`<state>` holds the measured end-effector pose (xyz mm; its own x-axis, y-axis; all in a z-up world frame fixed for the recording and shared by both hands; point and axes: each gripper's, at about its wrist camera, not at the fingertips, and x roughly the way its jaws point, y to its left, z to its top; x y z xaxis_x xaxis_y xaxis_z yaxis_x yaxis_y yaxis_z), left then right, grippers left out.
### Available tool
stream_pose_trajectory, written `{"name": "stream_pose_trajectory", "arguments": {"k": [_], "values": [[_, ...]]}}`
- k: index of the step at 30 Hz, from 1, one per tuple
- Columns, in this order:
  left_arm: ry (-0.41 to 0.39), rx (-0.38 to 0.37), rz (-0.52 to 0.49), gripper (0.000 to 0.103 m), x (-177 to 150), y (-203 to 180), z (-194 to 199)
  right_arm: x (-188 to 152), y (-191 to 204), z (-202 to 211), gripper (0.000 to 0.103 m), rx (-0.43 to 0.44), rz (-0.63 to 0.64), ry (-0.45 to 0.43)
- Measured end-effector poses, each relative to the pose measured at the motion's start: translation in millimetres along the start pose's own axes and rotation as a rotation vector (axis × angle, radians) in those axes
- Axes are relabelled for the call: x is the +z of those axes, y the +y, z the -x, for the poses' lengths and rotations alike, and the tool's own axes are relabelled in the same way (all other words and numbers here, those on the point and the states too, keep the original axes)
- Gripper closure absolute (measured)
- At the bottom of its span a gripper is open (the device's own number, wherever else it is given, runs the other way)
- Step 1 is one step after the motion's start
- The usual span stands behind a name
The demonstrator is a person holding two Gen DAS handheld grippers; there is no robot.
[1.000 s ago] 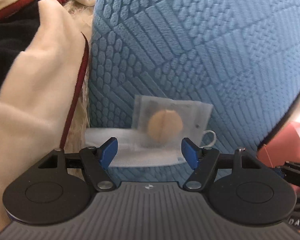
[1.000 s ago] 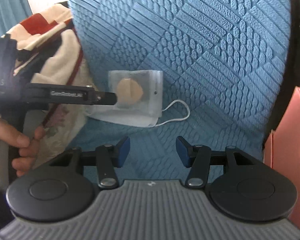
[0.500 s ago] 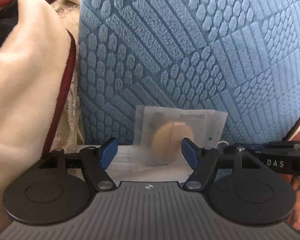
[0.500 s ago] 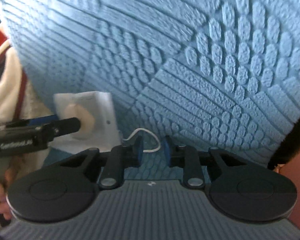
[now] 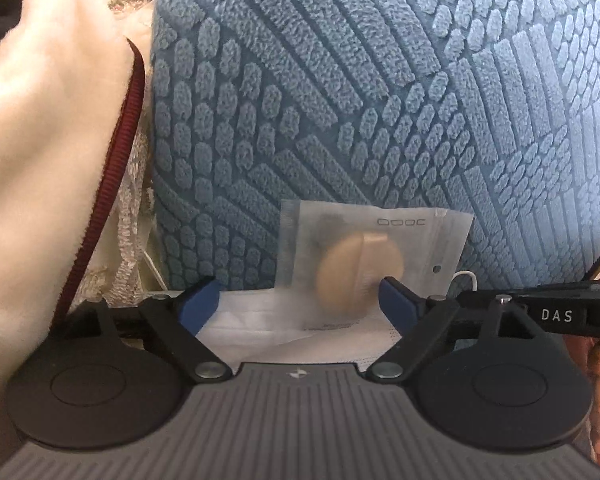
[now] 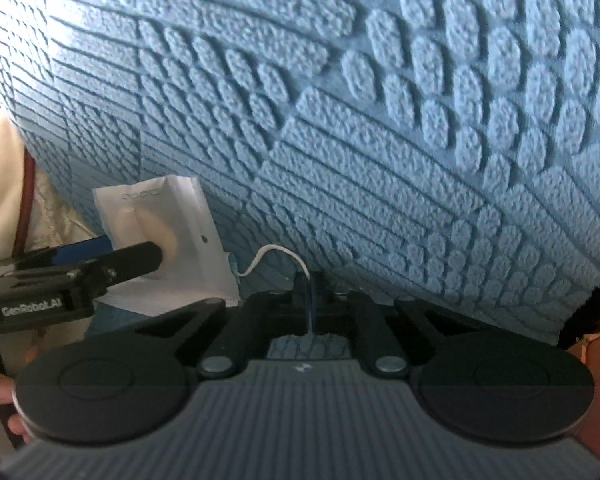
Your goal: Organize soft objects
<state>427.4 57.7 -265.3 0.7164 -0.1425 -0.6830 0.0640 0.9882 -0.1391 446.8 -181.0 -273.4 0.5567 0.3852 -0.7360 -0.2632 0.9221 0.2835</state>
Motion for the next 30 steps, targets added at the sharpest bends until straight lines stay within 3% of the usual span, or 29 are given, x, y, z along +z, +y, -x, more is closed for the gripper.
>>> {"name": "stream_pose_trajectory", "arguments": {"k": [9, 14, 16, 19, 25, 27, 30], "values": [[-0.030, 0.003, -0.099, 0.014, -11.2, -23.2, -6.7, -2.4, 6.1, 2.6, 0.099, 0.027, 0.019, -0.016], [-0.038, -0.012, -0.099, 0.019, -6.1, -25.1, -7.9, -14.4, 20.6, 5.4, 0.099, 0.045, 0.040, -0.021], [-0.035, -0.021, -0.069, 0.030, -1.6, -17.1, -6.9, -13.1, 25.4, 4.2, 0.099, 0.046, 0.055, -0.023], [-0.025, -0.037, -0.058, 0.034, 2.7, -12.4, -8.6, -15.8, 33.7, 2.3, 0.099, 0.054, 0.067, -0.021], [0.004, -0.040, -0.088, 0.079, 11.3, -25.3, -12.8, -19.0, 48.4, 0.3, 0.099, 0.070, 0.073, -0.023], [0.004, -0.051, -0.088, 0.087, 15.5, -30.4, -10.7, -17.3, 50.2, 2.6, 0.099, 0.066, 0.081, -0.031], [-0.007, -0.078, -0.061, 0.087, 22.6, -35.6, -4.1, -12.8, 51.8, 10.8, 0.099, 0.057, 0.077, -0.040]]}}
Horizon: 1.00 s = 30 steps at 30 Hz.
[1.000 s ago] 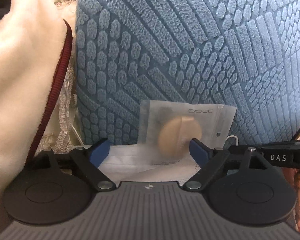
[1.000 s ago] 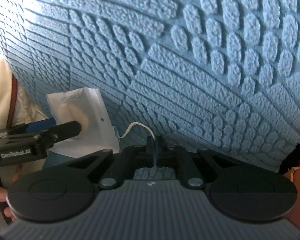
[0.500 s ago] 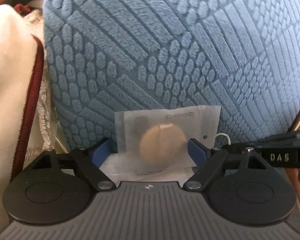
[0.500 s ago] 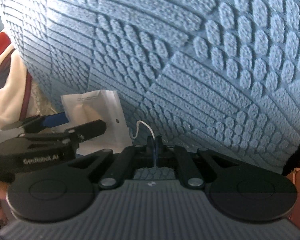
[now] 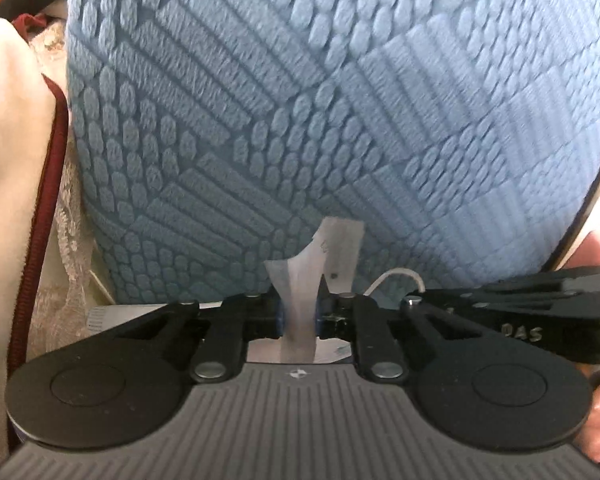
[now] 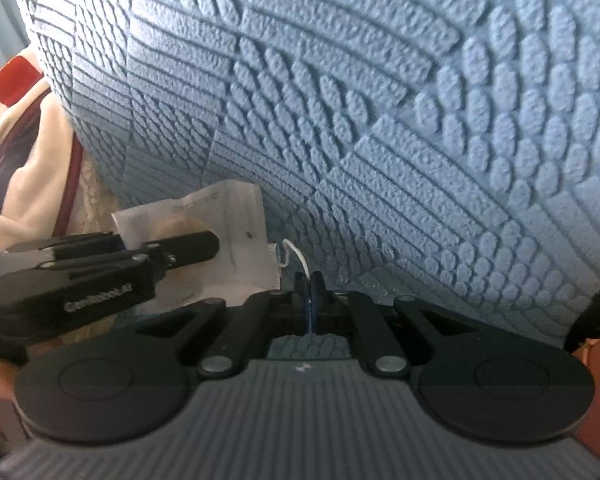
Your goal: Organize soft objects
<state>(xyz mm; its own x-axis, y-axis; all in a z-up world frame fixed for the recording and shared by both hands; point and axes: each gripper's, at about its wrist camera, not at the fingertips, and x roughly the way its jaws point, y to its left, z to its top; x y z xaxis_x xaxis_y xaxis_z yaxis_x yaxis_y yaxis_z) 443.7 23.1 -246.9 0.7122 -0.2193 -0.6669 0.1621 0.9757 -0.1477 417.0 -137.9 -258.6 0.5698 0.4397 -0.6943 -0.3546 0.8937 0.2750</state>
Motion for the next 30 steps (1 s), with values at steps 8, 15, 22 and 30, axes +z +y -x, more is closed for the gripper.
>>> {"name": "stream_pose_trajectory", "arguments": {"k": [8, 15, 22, 30], "values": [[0.005, -0.021, 0.094, 0.088, 12.1, -16.4, 28.8, -1.3, -0.8, 28.8, 0.099, -0.075, 0.022, -0.003], [-0.007, 0.014, 0.178, 0.088, 6.2, -4.1, 79.7, 4.5, -9.7, 66.5, 0.099, -0.077, -0.043, -0.019], [0.010, 0.041, 0.209, 0.088, -2.4, 2.1, 117.5, -0.3, -2.5, 104.0, 0.099, -0.115, -0.080, -0.058], [0.036, 0.052, 0.201, 0.088, -24.3, -15.2, 144.4, -20.2, 2.9, 134.7, 0.099, -0.144, -0.098, -0.101]]}}
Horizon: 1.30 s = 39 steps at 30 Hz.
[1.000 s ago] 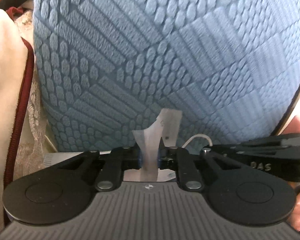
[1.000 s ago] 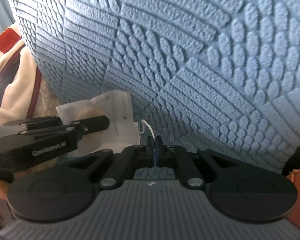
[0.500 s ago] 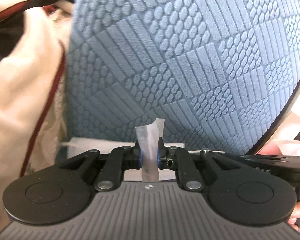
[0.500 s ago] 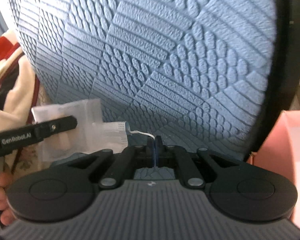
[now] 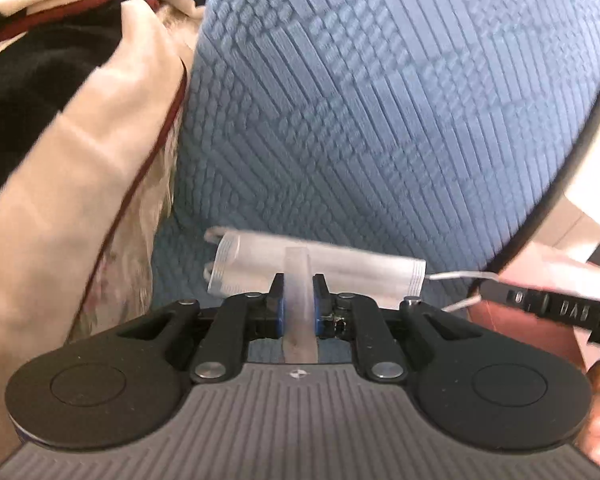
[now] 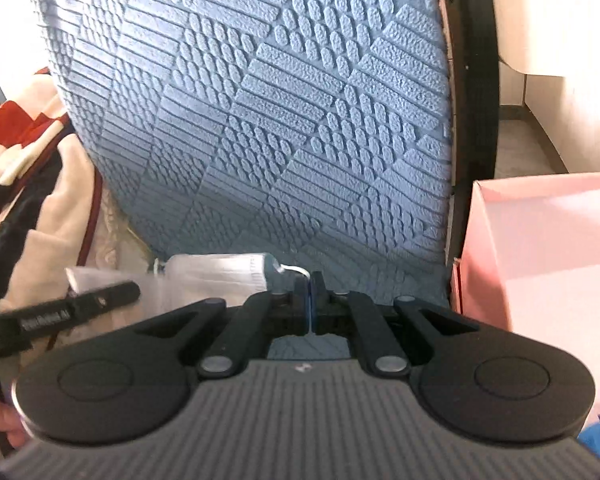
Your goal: Organize soft objects
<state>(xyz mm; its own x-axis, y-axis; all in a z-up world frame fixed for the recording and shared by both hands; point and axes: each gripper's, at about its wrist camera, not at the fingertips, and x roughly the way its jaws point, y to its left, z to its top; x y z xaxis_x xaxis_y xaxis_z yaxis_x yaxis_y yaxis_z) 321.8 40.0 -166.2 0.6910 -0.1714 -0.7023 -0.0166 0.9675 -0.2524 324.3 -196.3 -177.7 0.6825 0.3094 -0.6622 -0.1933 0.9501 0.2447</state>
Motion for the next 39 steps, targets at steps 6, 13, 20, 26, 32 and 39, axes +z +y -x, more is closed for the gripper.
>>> {"name": "stream_pose_trajectory", "arguments": {"k": [6, 13, 20, 26, 32, 39], "values": [[0.018, 0.002, -0.014, 0.088, -27.3, -12.0, 18.0, -17.0, 3.6, 28.5, 0.099, -0.024, 0.022, -0.034], [0.025, 0.005, 0.005, 0.095, -51.1, -5.5, 41.6, -48.8, 5.4, 58.6, 0.099, -0.021, -0.004, -0.038], [0.019, 0.018, 0.038, 0.095, -71.1, -2.7, 47.8, -79.6, 10.2, 88.3, 0.099, -0.012, -0.025, -0.031], [0.069, 0.055, 0.081, 0.094, -76.7, 6.6, 22.7, -106.3, 17.4, 97.3, 0.099, -0.037, -0.014, 0.008], [0.097, 0.047, 0.118, 0.082, -73.2, 13.4, 17.1, -130.1, 24.0, 95.0, 0.099, -0.038, 0.010, 0.087], [0.095, 0.075, 0.151, 0.057, -70.1, 18.4, 16.0, -146.5, 35.5, 82.0, 0.095, -0.007, 0.042, 0.178]]}}
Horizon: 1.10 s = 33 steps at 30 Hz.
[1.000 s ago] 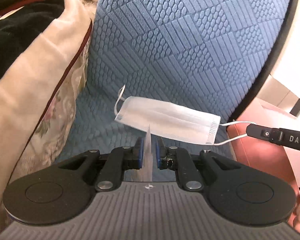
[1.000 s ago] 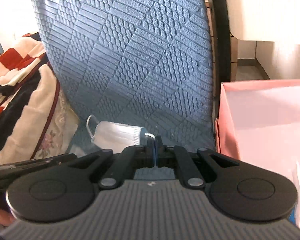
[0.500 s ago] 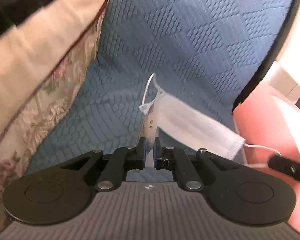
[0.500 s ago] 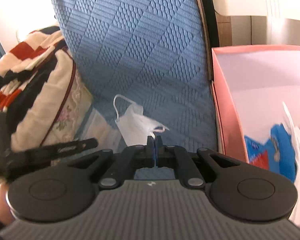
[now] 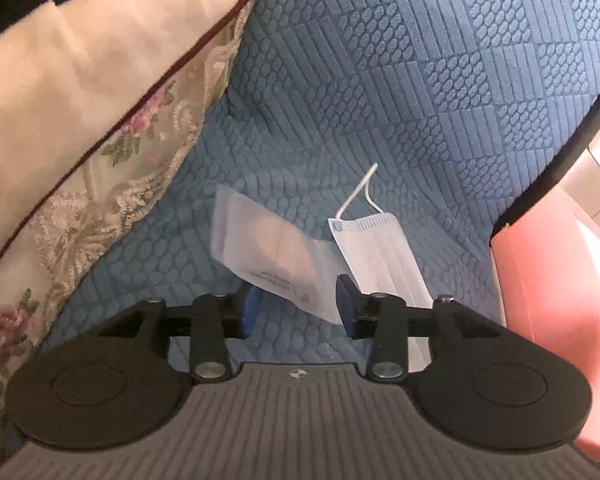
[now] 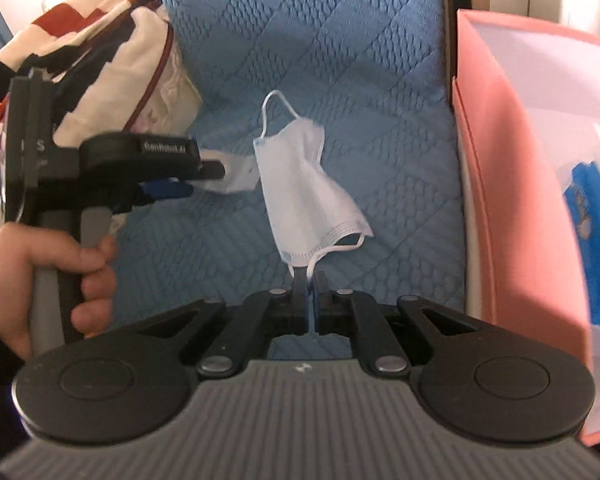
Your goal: Organize soft objects
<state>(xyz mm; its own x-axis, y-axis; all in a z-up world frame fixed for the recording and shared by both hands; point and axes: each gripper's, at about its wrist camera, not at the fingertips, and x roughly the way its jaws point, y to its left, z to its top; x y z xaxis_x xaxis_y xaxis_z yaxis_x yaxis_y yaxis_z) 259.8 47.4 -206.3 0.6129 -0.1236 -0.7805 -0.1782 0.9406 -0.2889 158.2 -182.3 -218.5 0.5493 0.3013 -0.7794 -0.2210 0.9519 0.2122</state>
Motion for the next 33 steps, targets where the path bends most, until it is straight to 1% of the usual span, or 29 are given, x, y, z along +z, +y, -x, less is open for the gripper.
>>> {"name": "stream_pose_trajectory", "arguments": {"k": [1, 2, 3, 4, 5, 6, 8, 9, 14, 18, 23, 27, 33], "values": [[-0.002, 0.002, 0.005, 0.057, 0.6, 0.7, 0.5, -0.1, 1.6, -2.3, 0.094, -0.013, 0.011, 0.009], [-0.002, 0.003, 0.013, 0.057, 1.1, 2.0, 0.2, -0.1, 3.1, -4.2, 0.089, -0.029, 0.027, 0.016], [0.003, 0.001, 0.027, 0.057, 1.3, 3.7, -0.2, -0.3, 3.6, -4.7, 0.077, -0.040, 0.035, 0.018], [0.008, -0.002, 0.039, 0.057, 1.5, 4.7, -0.6, -0.3, 3.3, -4.3, 0.068, -0.047, 0.037, 0.015], [0.010, -0.004, 0.049, 0.057, 1.7, 5.5, -0.9, 0.1, 2.4, -3.4, 0.052, -0.051, 0.035, 0.008], [0.012, -0.003, 0.059, 0.056, 2.1, 6.3, -1.3, 0.7, 1.2, -2.4, 0.042, -0.053, 0.031, 0.001], [0.011, 0.001, 0.076, 0.052, 3.2, 6.8, -1.8, 2.0, -1.3, -0.1, 0.034, -0.055, 0.026, -0.015], [0.010, 0.002, 0.088, 0.050, 3.2, 8.7, -2.4, 2.6, -2.4, 1.0, 0.034, -0.053, 0.023, -0.023], [0.003, -0.002, 0.182, 0.050, 4.5, 21.8, -5.4, 11.1, -1.8, 2.1, 0.034, -0.027, 0.032, -0.065], [0.004, -0.018, 0.244, 0.050, 4.8, 31.1, -7.7, 18.2, -0.1, -3.7, 0.034, 0.018, 0.037, -0.075], [-0.007, -0.010, 0.267, 0.050, 6.2, 33.9, -11.5, 27.8, 1.1, -19.4, 0.034, 0.020, 0.068, -0.096], [-0.019, 0.005, 0.250, 0.050, 7.0, 32.5, -13.4, 37.5, 2.3, -40.5, 0.034, 0.008, 0.120, -0.095], [-0.032, -0.019, 0.276, 0.050, 10.1, 34.0, -18.7, 47.5, 3.6, -67.2, 0.034, -0.007, 0.199, -0.083]]}}
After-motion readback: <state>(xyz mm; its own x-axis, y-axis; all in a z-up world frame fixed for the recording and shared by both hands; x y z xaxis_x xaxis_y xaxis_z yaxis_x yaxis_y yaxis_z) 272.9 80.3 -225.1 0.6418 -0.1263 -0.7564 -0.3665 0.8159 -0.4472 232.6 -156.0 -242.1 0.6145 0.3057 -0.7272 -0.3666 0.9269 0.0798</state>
